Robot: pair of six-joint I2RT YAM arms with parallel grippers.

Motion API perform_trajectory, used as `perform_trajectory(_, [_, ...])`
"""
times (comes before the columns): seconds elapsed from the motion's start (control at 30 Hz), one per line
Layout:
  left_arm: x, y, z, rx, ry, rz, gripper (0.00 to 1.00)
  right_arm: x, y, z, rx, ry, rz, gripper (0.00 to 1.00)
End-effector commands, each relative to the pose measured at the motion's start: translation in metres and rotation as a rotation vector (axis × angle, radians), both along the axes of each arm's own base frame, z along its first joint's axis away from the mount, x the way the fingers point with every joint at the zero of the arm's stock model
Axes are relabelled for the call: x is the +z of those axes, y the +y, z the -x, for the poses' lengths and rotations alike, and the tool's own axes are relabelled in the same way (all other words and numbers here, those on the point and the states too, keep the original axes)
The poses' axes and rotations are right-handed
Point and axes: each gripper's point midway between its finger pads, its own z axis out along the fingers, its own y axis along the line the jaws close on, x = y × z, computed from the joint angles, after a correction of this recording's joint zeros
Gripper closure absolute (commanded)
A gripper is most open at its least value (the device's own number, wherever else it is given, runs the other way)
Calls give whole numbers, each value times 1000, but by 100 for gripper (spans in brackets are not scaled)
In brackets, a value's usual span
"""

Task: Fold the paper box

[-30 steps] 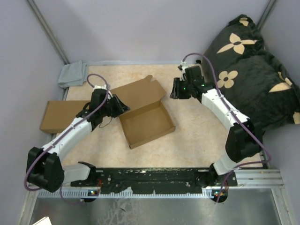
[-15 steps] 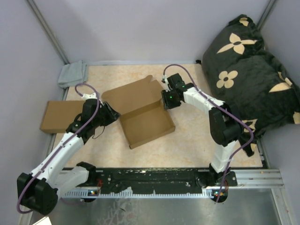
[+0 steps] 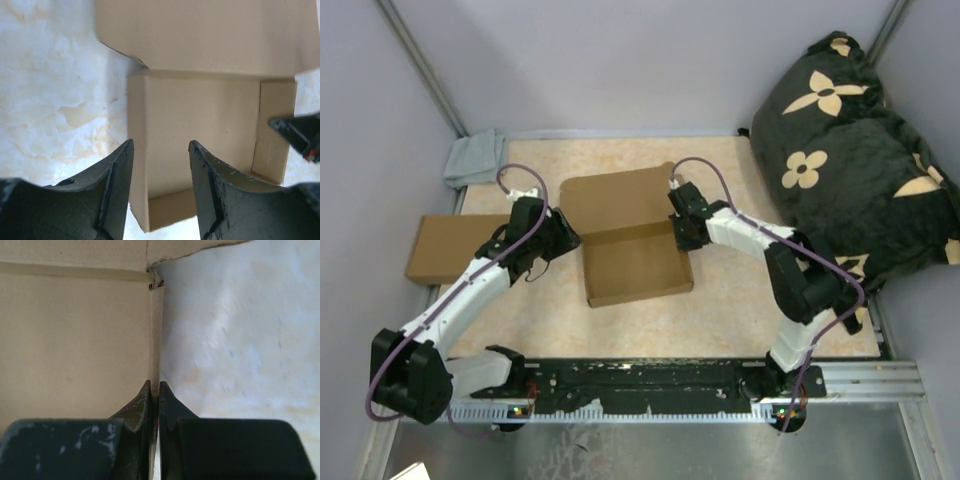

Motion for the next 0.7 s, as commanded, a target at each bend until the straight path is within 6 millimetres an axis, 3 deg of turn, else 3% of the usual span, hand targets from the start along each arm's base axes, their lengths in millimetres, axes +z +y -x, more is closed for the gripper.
perform_trajectory(0.0, [20,5,-23,13,-60,-65,44,20,-35,21,-154,-77,13,98])
perform_trajectory(0.23, [17,14,-72,51,-65,-120,43,26,-56,65,-170,-83,-37,99])
perform_trajectory(0.33, [2,6,-89,26,-18,-118,45,27,-57,72,-193,-81,-69,99])
perform_trajectory(0.53, [-38,-1,-102,-18,114,-157,46,24,-53,75,-214,-76,-104,99])
perform_trajectory(0.67, [-45,-11,-113,-46,107,-128,46,21,-52,75,-203,-64,-96,99])
